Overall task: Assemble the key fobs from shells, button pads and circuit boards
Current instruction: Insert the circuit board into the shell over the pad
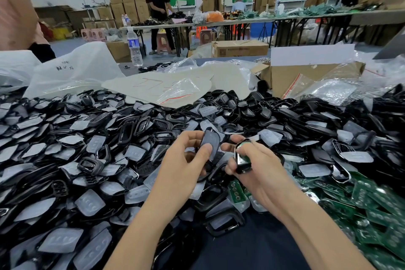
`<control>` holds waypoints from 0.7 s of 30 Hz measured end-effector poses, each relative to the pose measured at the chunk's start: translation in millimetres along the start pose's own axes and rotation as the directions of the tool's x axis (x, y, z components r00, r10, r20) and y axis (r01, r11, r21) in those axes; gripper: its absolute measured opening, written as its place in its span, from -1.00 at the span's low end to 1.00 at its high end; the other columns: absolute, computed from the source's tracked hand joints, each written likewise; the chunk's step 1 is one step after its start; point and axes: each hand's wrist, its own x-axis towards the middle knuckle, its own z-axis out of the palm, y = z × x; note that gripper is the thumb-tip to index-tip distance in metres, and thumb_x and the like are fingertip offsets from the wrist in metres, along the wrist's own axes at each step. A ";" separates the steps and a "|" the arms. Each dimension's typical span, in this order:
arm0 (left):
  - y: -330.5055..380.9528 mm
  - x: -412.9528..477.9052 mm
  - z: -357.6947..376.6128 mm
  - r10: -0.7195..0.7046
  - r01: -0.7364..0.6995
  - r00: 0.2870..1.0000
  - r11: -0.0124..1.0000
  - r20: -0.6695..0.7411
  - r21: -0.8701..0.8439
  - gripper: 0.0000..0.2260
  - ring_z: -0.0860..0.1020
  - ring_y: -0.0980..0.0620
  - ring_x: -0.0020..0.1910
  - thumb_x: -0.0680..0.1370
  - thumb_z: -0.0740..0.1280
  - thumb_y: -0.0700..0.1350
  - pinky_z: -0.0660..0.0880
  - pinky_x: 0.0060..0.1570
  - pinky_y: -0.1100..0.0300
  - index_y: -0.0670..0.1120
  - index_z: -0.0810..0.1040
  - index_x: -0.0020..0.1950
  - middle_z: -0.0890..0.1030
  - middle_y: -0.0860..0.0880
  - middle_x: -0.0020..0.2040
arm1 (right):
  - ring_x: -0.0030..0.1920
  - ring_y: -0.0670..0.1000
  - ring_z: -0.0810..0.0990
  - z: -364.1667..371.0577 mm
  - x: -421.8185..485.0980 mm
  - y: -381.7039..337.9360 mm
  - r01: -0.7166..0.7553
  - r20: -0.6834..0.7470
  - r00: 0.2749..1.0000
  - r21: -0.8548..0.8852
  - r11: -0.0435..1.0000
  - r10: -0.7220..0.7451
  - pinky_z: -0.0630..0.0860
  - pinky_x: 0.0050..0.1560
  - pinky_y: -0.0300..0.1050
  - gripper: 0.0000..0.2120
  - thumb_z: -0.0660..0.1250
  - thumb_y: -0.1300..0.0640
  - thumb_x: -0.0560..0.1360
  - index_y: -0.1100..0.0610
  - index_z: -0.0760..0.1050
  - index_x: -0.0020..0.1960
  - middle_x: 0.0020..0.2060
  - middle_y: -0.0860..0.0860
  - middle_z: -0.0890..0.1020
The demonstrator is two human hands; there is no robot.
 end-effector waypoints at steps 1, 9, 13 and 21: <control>0.3 0.2 -0.2 0.001 -0.001 1.000 1.000 -0.007 -0.006 -0.89 0.53 0.21 -0.36 0.61 0.37 -0.14 0.47 -0.36 0.37 0.08 0.57 0.07 0.65 0.04 -0.04 | -0.46 0.04 0.56 -0.3 -0.1 0.1 0.004 0.000 1.000 0.001 1.000 -0.004 0.56 -0.40 -0.10 -0.79 0.10 0.41 0.62 0.30 0.48 0.14 -0.26 0.14 0.67; -1.8 2.3 -2.5 0.010 -0.010 0.998 1.000 -0.061 0.011 -0.90 0.51 0.15 -0.40 0.61 0.38 -0.10 0.49 -0.36 0.32 0.07 0.58 0.09 0.64 0.04 -0.02 | -0.05 0.11 0.75 -6.2 -1.0 0.8 0.123 0.068 0.991 -0.170 0.978 -0.113 0.67 -0.10 -0.11 -0.78 0.27 0.33 0.64 0.14 0.56 0.22 -0.08 0.06 0.73; -1.9 3.2 -2.4 0.008 -0.010 0.996 1.000 -0.094 -0.017 -0.91 0.51 0.09 -0.43 0.61 0.38 -0.09 0.51 -0.37 0.28 0.08 0.58 0.08 0.65 0.05 -0.06 | -0.11 0.12 0.76 -9.3 1.2 -0.3 0.142 -0.013 0.989 -0.171 0.975 -0.146 0.61 -0.28 -0.22 -0.72 0.44 0.29 0.51 0.15 0.54 0.20 -0.07 0.11 0.74; -3.1 3.5 -3.4 0.000 -0.013 0.992 0.995 -0.129 -0.098 -0.90 0.56 0.09 -0.36 0.61 0.37 -0.08 0.57 -0.30 0.23 0.13 0.58 0.06 0.69 0.06 -0.09 | -0.46 -0.15 0.44 -10.6 4.0 -1.1 0.165 0.039 0.986 -0.180 0.970 -0.160 0.35 -0.46 -0.34 -0.76 0.40 0.30 0.54 0.01 0.76 -0.06 -0.39 -0.06 0.54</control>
